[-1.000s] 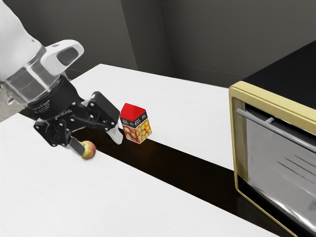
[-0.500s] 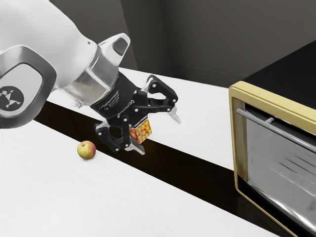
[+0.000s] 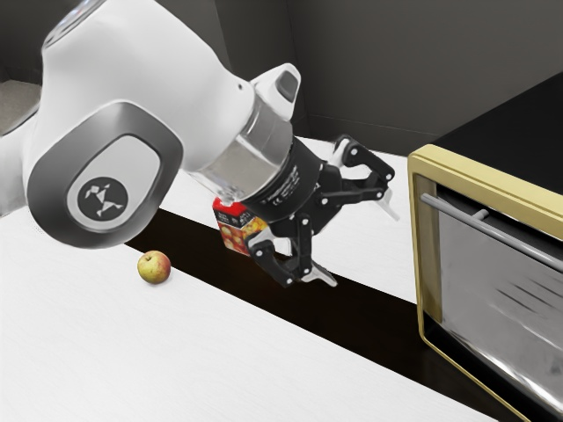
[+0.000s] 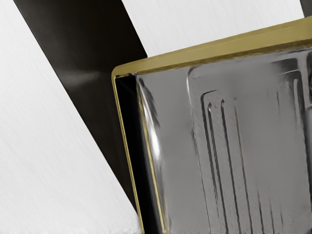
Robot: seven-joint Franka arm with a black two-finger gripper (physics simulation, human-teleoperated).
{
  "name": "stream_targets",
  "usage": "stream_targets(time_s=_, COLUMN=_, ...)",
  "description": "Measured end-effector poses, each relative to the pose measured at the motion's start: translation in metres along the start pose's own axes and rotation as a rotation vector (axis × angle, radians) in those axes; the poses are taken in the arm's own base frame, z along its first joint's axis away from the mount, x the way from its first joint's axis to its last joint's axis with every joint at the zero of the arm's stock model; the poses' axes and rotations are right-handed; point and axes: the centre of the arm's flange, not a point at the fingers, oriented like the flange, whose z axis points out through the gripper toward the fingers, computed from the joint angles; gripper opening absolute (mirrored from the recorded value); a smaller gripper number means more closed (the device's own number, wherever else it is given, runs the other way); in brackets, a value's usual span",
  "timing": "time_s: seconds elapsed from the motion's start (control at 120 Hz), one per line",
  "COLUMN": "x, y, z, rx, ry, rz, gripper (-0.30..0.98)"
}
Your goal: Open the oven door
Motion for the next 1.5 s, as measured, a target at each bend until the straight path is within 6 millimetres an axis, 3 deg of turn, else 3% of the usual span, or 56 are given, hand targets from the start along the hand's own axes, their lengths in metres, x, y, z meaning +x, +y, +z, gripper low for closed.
stream_targets(time_s=0.333, x=-0.015, y=0.022, z=0.012, rx=-0.019, ry=-0.003, rz=-0.040, gripper=0.69)
stream_targets(time_s=0.825, x=0.003, y=0.046, z=0.043, rx=-0.005, ry=0.014, rz=-0.086, gripper=0.69)
stream_targets(time_s=1.225, x=0.011, y=0.051, z=0.055, rx=0.005, ry=0.020, rz=-0.081, gripper=0.69)
stream_targets(time_s=1.5, x=0.017, y=0.047, z=0.074, rx=0.036, ry=0.015, rz=-0.087, gripper=0.68)
